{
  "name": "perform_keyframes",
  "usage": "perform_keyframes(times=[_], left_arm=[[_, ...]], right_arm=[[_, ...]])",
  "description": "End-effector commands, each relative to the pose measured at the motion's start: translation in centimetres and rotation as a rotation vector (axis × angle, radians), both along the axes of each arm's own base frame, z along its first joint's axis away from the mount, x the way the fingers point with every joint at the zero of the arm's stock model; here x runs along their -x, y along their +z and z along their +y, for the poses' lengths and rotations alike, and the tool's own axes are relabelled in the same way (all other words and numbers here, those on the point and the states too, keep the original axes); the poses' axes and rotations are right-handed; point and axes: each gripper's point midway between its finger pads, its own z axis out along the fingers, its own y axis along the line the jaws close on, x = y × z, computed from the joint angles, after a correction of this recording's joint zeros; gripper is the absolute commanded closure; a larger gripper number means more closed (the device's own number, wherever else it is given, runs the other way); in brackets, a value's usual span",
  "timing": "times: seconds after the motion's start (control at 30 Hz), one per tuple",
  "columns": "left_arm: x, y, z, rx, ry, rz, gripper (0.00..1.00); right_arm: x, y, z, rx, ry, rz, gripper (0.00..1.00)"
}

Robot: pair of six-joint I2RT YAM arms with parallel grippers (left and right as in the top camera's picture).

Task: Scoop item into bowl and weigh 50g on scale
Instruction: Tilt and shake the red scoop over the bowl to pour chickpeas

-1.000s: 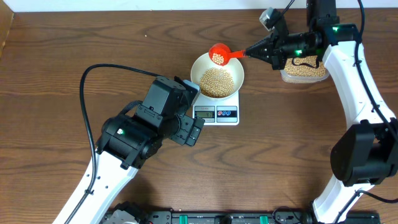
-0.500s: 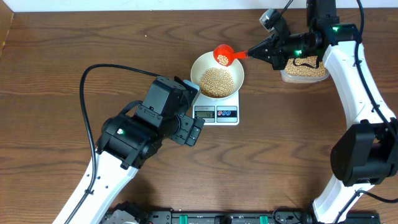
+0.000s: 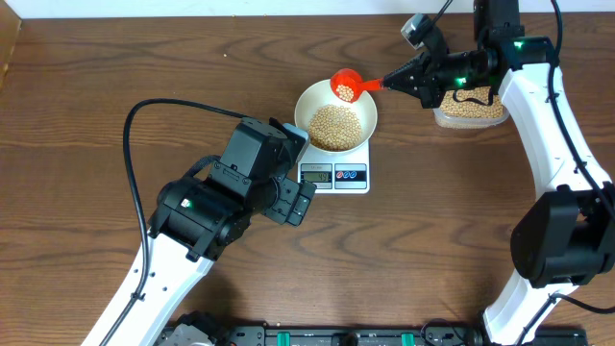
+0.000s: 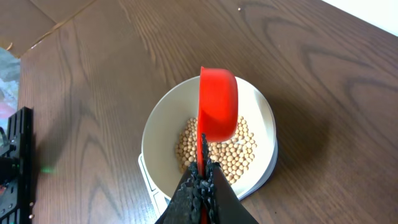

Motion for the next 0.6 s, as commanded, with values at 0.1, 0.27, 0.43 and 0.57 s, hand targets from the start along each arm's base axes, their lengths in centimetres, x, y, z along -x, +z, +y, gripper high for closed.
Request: perform_keyframes(times=[0.1,0.27,0.43,0.57], left_arm=[[-0.38,0.76,-0.04,0.006,0.000,-0.016,0.08],[-0.38,0.76,-0.04,0.006,-0.001,-0.016,0.08],[-0.38,0.74,-0.04,0.006,-0.001,-0.016,0.08],[-0.38,0.74,-0.04,0.006,-0.001,-0.016,0.08]], right_arm=[[0.51,1.43,0.34,-0.024,0.008,-0.018,0.99],[0.79,1.85,0.68,-0.054,0.026,-0.015,0.99],[0.81,1.84,0.68,-0.053,0.026,-0.014,0.99],[0.80,1.84,0.68,-0.053,0.026,-0.015,0.99]])
